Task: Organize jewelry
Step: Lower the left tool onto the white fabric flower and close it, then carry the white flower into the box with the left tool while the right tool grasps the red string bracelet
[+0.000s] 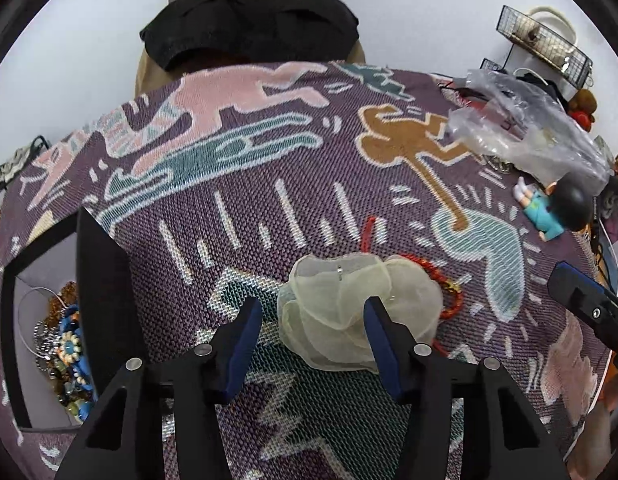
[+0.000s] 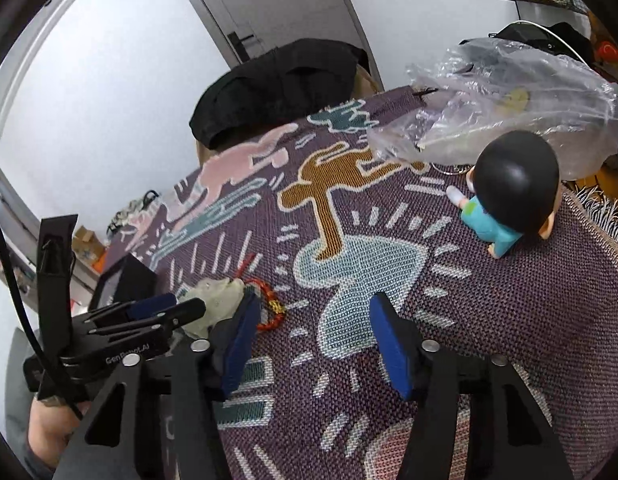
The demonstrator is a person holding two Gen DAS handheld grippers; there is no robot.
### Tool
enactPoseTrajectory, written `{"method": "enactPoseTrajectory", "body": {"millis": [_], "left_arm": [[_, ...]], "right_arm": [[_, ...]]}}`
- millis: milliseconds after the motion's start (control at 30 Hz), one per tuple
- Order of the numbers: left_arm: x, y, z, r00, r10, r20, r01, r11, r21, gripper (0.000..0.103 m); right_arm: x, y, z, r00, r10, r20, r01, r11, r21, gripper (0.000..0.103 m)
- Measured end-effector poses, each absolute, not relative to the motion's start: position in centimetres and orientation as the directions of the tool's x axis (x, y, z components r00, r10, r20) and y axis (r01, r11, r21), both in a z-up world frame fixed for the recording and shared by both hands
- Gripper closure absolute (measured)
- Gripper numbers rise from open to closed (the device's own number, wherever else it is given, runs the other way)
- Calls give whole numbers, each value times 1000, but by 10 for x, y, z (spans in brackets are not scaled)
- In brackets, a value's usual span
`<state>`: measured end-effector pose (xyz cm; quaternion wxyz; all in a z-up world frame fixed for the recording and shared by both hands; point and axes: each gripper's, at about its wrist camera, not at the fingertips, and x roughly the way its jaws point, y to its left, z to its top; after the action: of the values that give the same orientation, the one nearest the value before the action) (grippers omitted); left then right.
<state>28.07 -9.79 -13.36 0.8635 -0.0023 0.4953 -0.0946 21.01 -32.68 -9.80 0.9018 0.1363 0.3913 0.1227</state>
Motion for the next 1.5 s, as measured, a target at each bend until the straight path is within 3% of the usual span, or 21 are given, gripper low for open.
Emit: {"method": "enactPoseTrajectory", "body": {"millis": [33, 133, 167, 200, 233, 400, 733, 900, 1167, 1333, 1500], "left_arm": [[282, -97, -136, 485, -168, -858, 159, 982, -102, 49], [284, -95, -140, 491, -168, -855, 158, 982, -102, 65], [284, -95, -140, 490, -165, -856, 157, 983, -100, 80], [283, -94, -140, 487, -184, -854, 161, 980, -120, 100], [284, -92, -141, 473, -208, -856, 164, 976, -146, 101], [277, -87, -127, 518, -244, -820, 181, 968, -174, 101], [258, -69, -75, 612, -288, -737, 195, 958, -213, 101], [249, -58, -57, 646, -304, -700, 199, 952, -231, 101], [237, -40, -41, 678, -315, -664, 191, 948, -256, 101], [232, -35, -39, 683, -321, -656, 188, 945, -267, 101], [230, -31, -41, 683, -321, -656, 183, 945, -273, 101]], "right_arm": [[211, -326, -99, 662, 328, -674, -115, 933, 341, 46], [214, -322, -101, 657, 326, -680, -115, 935, 337, 46], [215, -320, -102, 656, 324, -681, -115, 935, 334, 47], [216, -319, -102, 655, 323, -683, -116, 936, 332, 47], [218, -317, -103, 651, 324, -687, -117, 937, 330, 48], [223, -307, -107, 630, 330, -703, -128, 937, 325, 61], [233, -281, -111, 602, 321, -731, -149, 945, 292, 63], [243, -272, -114, 582, 299, -757, -149, 953, 262, 74], [246, -261, -127, 556, 244, -794, -141, 970, 199, 74], [245, -254, -128, 575, 152, -804, -128, 987, 95, 91], [238, -265, -126, 581, 220, -783, -136, 975, 173, 94]]}}
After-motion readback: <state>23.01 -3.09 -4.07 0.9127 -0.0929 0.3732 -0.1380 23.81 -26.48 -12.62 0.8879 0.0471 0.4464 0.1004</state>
